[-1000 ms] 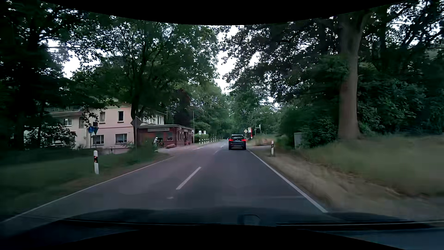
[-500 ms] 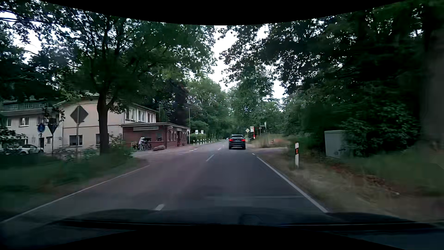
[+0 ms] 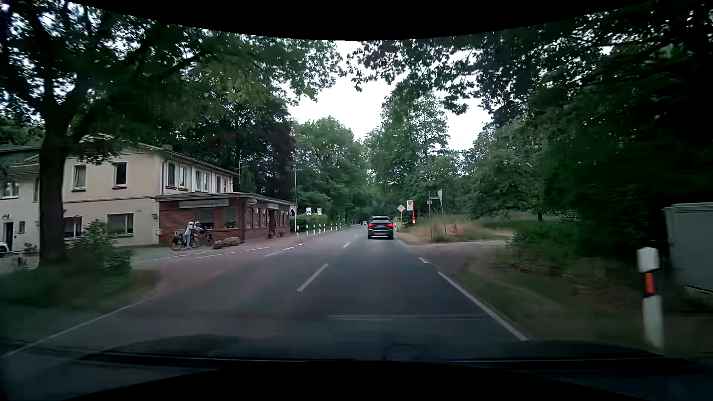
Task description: Follow the waypoints while adhering to traffic rules and regulations
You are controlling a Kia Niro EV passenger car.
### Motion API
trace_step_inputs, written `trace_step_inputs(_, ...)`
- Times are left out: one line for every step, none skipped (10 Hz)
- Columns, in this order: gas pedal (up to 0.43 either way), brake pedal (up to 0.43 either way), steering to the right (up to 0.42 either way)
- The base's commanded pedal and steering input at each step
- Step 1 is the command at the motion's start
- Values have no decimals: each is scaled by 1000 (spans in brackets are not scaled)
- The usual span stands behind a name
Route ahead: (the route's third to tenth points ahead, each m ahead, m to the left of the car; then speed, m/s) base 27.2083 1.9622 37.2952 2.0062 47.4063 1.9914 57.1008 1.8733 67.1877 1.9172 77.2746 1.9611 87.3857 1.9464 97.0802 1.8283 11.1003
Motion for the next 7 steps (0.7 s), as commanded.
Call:
trace_step_inputs(248, 0, -3)
trace_step_inputs(248, 0, -3)
trace_step_inputs(248, 0, -3)
trace_step_inputs(248, 0, -3)
trace_step_inputs(248, 0, -3)
trace_step_inputs(248, 0, -3)
trace_step_inputs(248, 0, -3)
